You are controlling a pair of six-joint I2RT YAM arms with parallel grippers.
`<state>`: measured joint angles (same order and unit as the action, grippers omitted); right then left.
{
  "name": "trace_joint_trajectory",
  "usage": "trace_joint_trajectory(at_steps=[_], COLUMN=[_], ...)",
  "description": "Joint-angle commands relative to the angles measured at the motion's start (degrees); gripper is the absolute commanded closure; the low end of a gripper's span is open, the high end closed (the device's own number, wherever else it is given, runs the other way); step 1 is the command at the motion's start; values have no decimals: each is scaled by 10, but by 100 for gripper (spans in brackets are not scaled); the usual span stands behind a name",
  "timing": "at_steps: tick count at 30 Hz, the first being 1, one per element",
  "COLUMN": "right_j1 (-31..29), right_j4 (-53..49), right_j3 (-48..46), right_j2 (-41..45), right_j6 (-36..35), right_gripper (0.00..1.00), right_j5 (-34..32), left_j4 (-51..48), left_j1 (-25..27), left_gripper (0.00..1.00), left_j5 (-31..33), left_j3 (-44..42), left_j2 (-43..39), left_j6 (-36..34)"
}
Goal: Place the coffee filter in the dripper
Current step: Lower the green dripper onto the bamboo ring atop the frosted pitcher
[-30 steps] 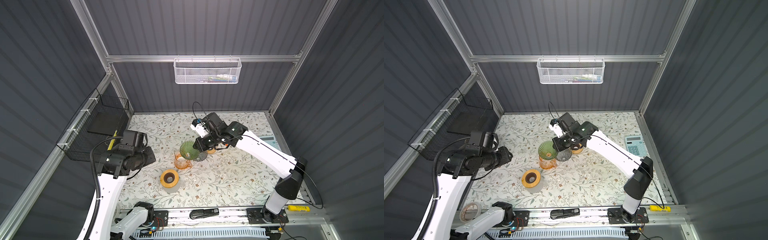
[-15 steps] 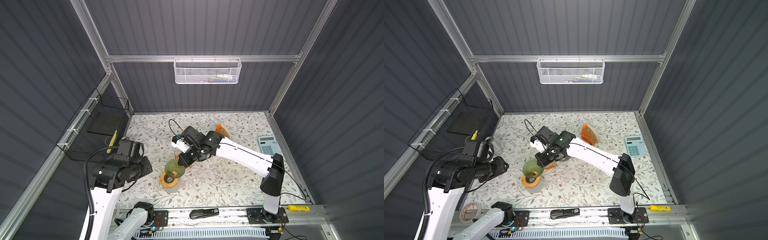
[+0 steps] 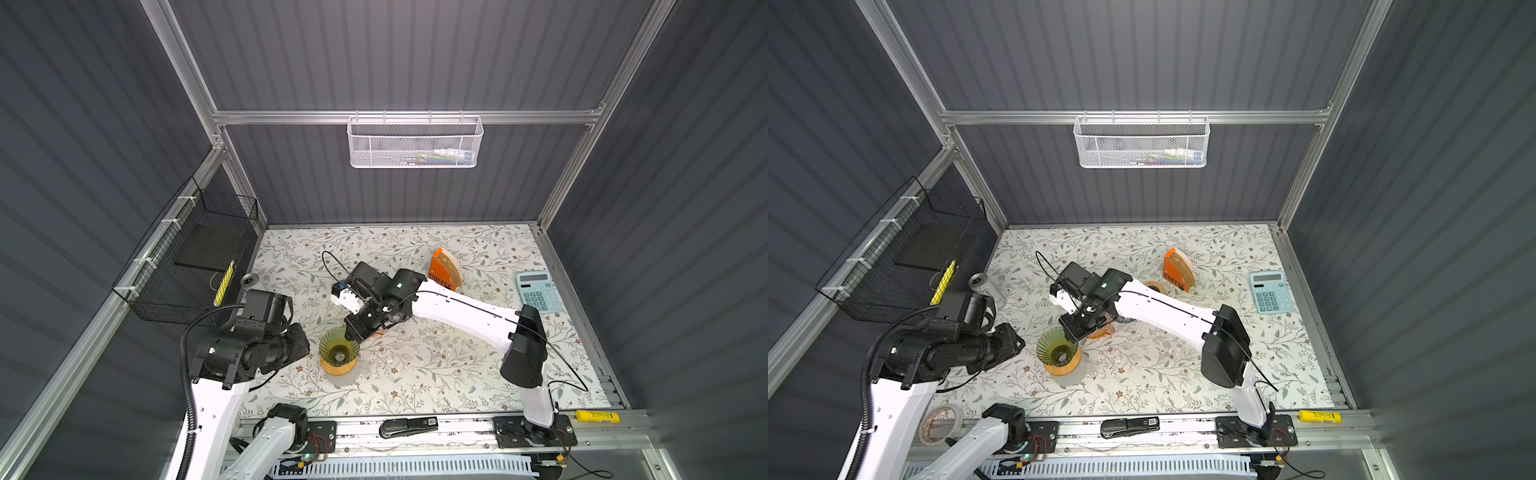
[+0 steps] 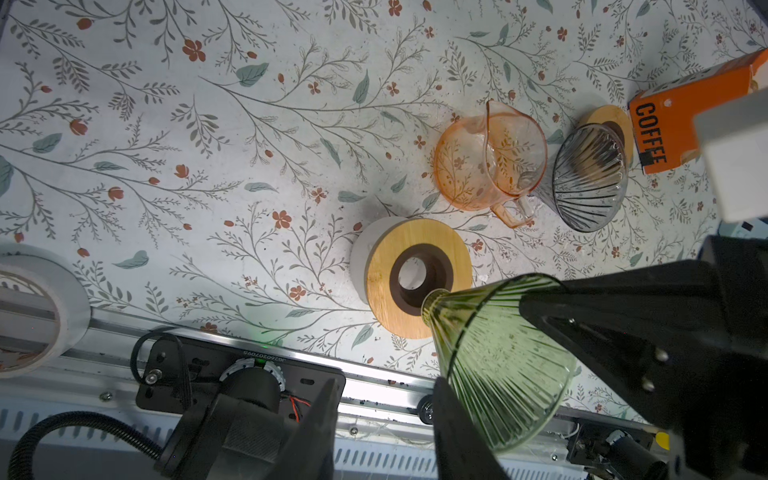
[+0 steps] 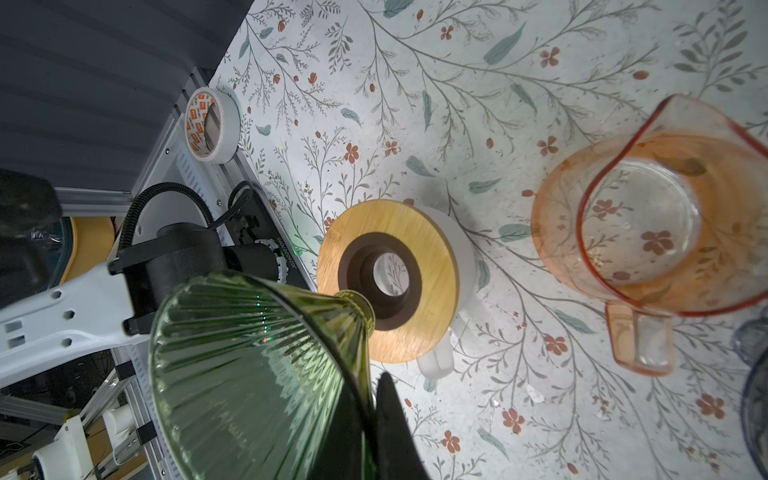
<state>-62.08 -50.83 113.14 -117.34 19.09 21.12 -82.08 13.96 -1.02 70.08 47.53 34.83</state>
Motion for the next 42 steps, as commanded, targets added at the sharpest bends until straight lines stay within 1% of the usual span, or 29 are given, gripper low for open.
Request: trace_joint_trajectory(at_steps=[1, 12, 23, 33, 42], right_j1=[-3, -3, -3, -3, -3], right_j4=[-5, -9, -15, -23, -41], right_j3=[22, 40, 46, 67, 85], right_j2=[-12, -40, -47, -48, -70], right_j6=[0, -4, -2, -4, -16], right_gripper=[100, 100, 100, 100, 100], right_j5=[11, 5, 5, 2, -11], left_j4=[14, 40, 85, 98, 107], left_j1=[4, 3, 4, 4, 4], left_gripper=[65, 67, 72, 74, 74], left_j5=[-24, -54, -61, -65, -65], left_j3=[-13, -52, -114, -130, -146], left_j2=[-5, -4, -20, -24, -24], left_j6=[-1, -1, 11, 12, 14])
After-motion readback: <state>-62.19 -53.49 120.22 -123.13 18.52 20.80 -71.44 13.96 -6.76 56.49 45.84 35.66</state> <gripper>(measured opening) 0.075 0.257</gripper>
